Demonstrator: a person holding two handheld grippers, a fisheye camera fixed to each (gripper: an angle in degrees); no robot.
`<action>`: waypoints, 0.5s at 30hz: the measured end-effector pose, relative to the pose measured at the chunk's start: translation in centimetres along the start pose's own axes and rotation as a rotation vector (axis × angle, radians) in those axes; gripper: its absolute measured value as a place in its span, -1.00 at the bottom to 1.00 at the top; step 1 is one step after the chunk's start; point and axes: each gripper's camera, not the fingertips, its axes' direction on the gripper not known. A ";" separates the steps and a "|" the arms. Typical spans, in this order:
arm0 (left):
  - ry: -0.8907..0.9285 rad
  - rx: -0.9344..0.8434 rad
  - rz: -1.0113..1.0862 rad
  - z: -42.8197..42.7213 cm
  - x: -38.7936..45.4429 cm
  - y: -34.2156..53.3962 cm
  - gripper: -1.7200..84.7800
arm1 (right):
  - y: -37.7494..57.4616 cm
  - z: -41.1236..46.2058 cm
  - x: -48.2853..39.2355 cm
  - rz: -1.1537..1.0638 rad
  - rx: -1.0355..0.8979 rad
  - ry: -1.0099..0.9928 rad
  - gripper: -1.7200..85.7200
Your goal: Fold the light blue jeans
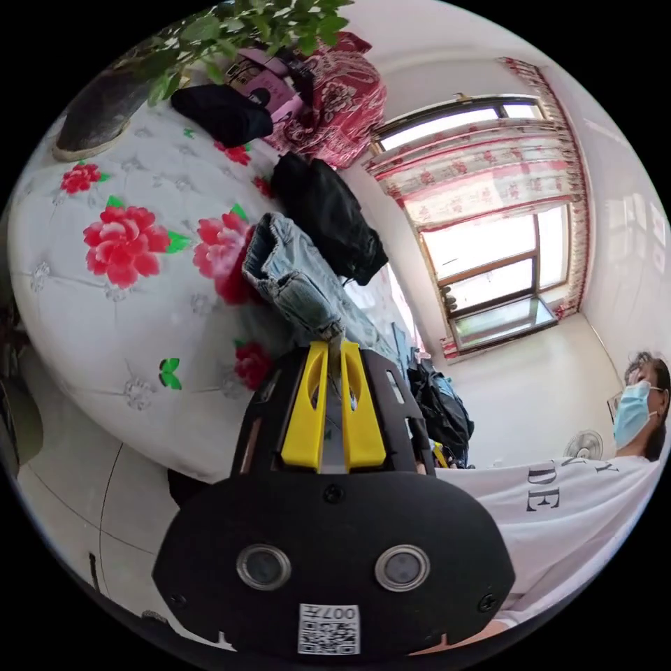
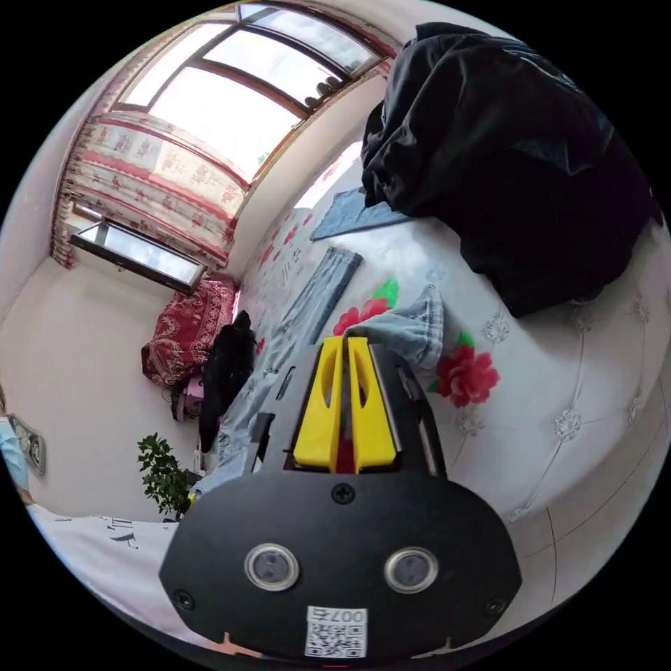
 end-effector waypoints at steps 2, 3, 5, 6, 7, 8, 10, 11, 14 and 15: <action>0.085 0.043 0.118 -2.6 2.4 -1.2 -0.94 | -1.3 -5.0 -1.9 -0.039 0.154 -0.189 -0.96; 0.098 0.048 0.149 -3.2 3.0 -1.5 -0.94 | -1.5 -6.1 -2.4 -0.058 0.185 -0.223 -0.96; 0.122 0.025 0.251 -4.9 4.4 -2.4 -0.95 | -1.8 -9.8 -4.2 -0.133 0.274 -0.314 -0.97; 0.112 0.014 0.270 -5.1 4.5 -2.5 -0.95 | -1.8 -10.4 -4.5 -0.146 0.284 -0.325 -0.97; 0.086 -0.011 0.284 -5.3 4.4 -2.5 -0.95 | -1.6 -11.1 -5.0 -0.162 0.288 -0.334 -0.97; 0.062 -0.032 0.261 -5.3 3.7 -2.4 -0.95 | -1.2 -11.4 -5.2 -0.168 0.285 -0.330 -0.97; 0.042 -0.042 0.196 -5.0 2.3 -1.8 -0.95 | -0.4 -11.2 -5.0 -0.150 0.274 -0.307 -0.97; 0.039 -0.043 0.144 -4.6 1.2 -1.4 -0.95 | 0.2 -10.8 -4.5 -0.121 0.270 -0.299 -0.97; 0.056 -0.038 0.050 -3.4 -0.8 -0.9 -0.95 | 0.9 -9.5 -3.1 -0.054 0.248 -0.299 -0.97; 0.054 -0.043 0.038 -3.1 -1.1 -1.1 -0.95 | 0.8 -9.2 -3.0 -0.047 0.244 -0.297 -0.97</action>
